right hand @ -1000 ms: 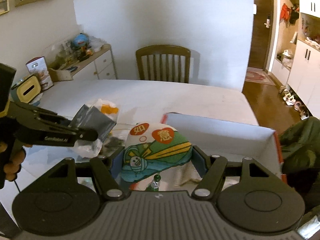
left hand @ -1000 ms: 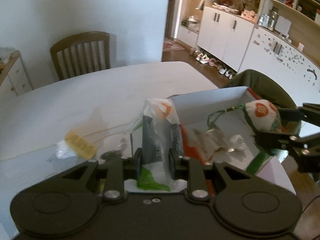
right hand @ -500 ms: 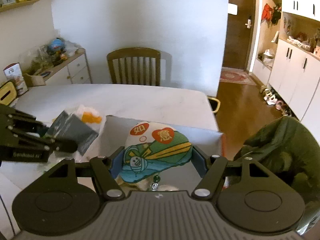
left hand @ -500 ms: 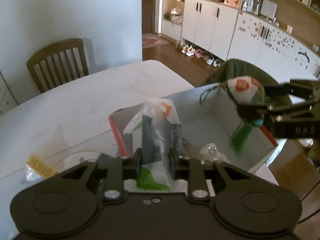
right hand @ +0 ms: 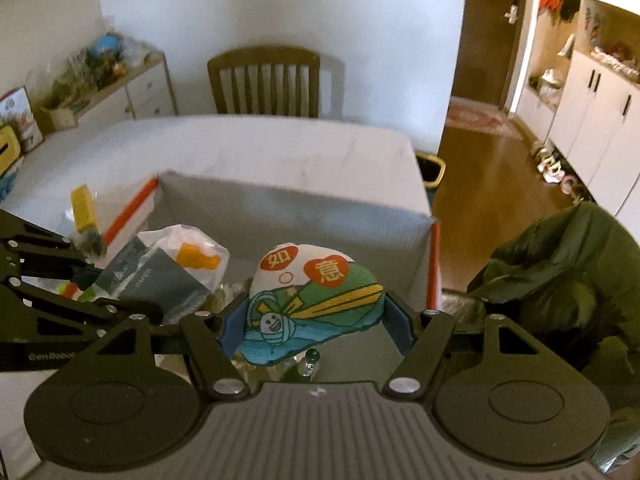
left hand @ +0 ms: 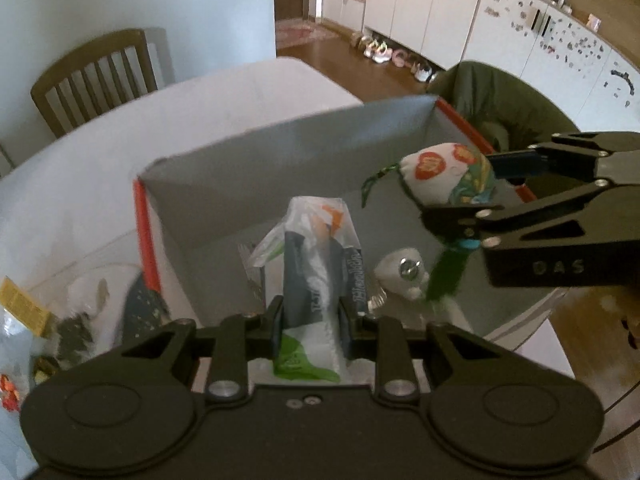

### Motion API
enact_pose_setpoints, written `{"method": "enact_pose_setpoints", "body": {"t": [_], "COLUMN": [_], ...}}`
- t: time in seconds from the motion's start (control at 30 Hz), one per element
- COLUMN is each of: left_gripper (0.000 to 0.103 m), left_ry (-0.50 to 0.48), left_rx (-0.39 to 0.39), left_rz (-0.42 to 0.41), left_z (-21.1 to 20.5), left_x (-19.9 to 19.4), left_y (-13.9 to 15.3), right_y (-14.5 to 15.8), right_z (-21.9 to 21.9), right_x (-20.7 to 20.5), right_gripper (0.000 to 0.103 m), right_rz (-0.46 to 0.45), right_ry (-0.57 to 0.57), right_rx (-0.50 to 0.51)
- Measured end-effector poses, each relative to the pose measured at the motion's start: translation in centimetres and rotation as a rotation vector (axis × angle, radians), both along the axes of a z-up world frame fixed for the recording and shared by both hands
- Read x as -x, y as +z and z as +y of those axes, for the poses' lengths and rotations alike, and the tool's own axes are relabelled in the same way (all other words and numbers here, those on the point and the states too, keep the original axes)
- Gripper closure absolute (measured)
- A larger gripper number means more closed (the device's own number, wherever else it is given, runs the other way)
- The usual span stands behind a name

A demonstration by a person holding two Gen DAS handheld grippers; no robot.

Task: Organize objects
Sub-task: 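Carry the plastic bag and green pouch with both tools into the box, then open both tools to drop the plastic bag and green pouch in the box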

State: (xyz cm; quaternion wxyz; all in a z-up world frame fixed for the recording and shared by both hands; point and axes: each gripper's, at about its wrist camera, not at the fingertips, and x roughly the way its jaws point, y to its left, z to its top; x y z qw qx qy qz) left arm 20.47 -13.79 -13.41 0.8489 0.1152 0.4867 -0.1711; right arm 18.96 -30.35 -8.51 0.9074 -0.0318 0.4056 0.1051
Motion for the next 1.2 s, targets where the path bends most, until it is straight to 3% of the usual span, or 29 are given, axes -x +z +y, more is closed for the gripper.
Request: {"method": "enact_pose_setpoints", "body": {"t": [0.33, 0.8, 0.97, 1.2], "left_gripper": [0.076, 0.068, 0.048, 0.033], "left_ry": [0.032, 0.057, 0.042, 0.032], "left_rx": [-0.034, -0.073, -0.062, -0.028], "left_rz": [0.096, 0.154, 0.14, 0.117], "left_z": [-0.4, 0.7, 1.3, 2.0], "left_x": [-1.0, -1.7, -1.1, 0.1], "left_y": [-2.8, -4.1, -3.7, -2.5], "right_y": [-3.8, -4.0, -3.7, -3.3], "right_z": [0.6, 1.2, 0.7, 0.1], "right_x": [-1.5, -0.9, -0.7, -0.2], "right_gripper": [0.033, 0.031, 0.03, 0.027], "right_rz": [0.132, 0.129, 0.128, 0.12], "right_ry": [0.017, 0.094, 0.099, 0.078], "right_rx": [0.004, 0.066, 0.048, 0.02]}}
